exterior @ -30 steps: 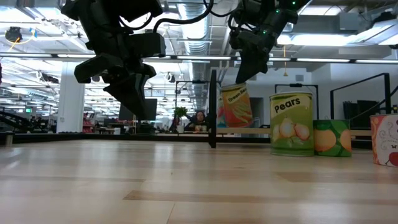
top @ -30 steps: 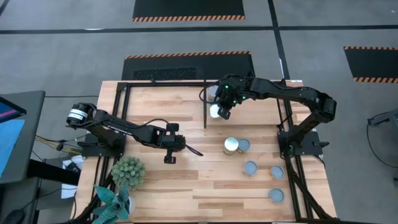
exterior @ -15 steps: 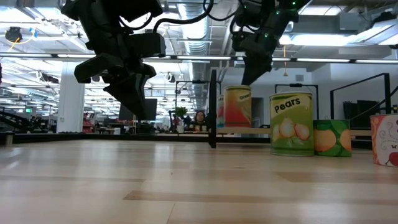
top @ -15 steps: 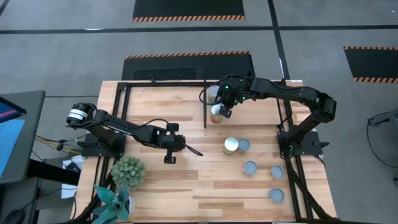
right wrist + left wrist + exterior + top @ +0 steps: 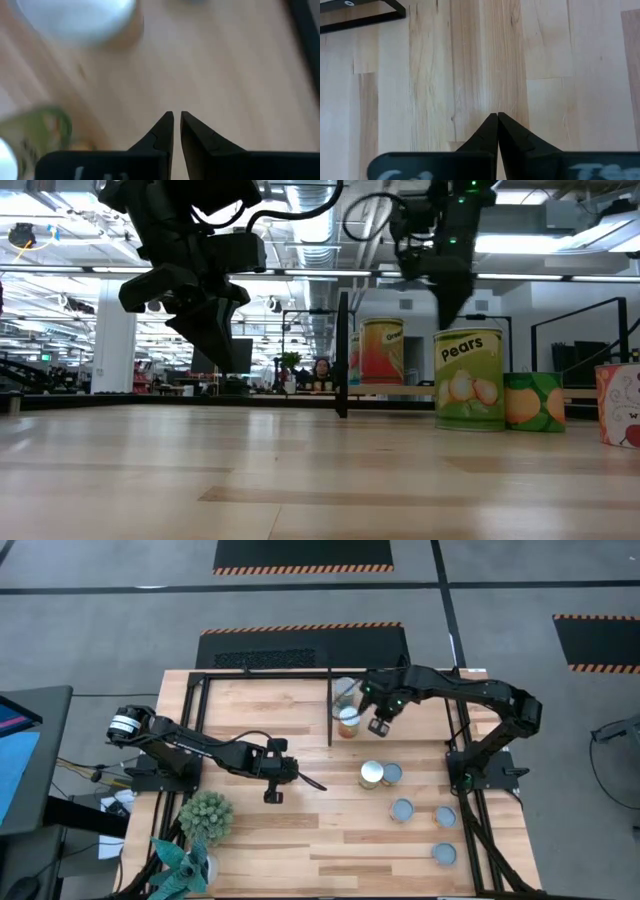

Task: Pick and place cans onto a shelf
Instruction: Put the canned pears on the shelf

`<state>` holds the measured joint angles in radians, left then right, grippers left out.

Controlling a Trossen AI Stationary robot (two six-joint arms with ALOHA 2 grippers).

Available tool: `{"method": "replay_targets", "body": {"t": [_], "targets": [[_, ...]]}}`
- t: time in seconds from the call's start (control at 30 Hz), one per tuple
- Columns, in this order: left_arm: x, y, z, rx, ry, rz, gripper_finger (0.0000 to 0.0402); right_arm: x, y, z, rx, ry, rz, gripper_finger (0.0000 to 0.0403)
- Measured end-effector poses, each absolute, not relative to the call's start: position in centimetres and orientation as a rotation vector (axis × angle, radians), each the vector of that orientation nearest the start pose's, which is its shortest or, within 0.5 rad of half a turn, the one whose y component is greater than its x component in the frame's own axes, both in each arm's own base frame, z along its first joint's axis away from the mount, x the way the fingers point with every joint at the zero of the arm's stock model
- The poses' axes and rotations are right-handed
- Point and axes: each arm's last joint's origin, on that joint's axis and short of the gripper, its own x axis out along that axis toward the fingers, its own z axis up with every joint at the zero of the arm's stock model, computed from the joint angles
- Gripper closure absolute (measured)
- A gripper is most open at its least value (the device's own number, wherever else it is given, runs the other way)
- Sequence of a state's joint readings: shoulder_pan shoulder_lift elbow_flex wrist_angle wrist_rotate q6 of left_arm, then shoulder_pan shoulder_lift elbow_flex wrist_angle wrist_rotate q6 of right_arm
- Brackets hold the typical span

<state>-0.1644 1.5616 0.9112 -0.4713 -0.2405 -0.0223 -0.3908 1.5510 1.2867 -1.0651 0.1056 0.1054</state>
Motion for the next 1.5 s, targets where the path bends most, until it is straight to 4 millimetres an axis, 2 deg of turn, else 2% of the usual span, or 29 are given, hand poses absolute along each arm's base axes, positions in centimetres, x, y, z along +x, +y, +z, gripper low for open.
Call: {"method": "replay_targets", "body": {"t": [0.17,0.57,0.8,0.93,1.13,1.5], "targets": [[28.8,-4.1,18.1,0.205,1.098,0.081,0.0401,26.6,-8.7,26.5,0.326,1.403,-0.426,0.0344],[28.8,-4.1,18.1,0.205,1.098,0.081,0.0401,28.3,-1.5,26.6,0.148,1.386,-0.204,0.0342],[28.8,-4.1,18.1,0.206,1.098,0.082,0.0401,29.0,1.1,26.0,0.083,1.39,-0.127,0.0309],[28.8,-4.1,18.1,0.205,1.096,0.081,0.0401,29.1,1.7,25.9,0.063,1.382,-0.117,0.0277],[28.9,-4.1,18.1,0.203,1.083,0.082,0.0401,29.5,1.2,26.0,0.058,1.333,-0.148,0.0245],[28.9,-4.1,18.1,0.204,1.083,0.082,0.0401,31.4,0.0,23.0,0.071,1.413,-0.181,0.0248]]}}
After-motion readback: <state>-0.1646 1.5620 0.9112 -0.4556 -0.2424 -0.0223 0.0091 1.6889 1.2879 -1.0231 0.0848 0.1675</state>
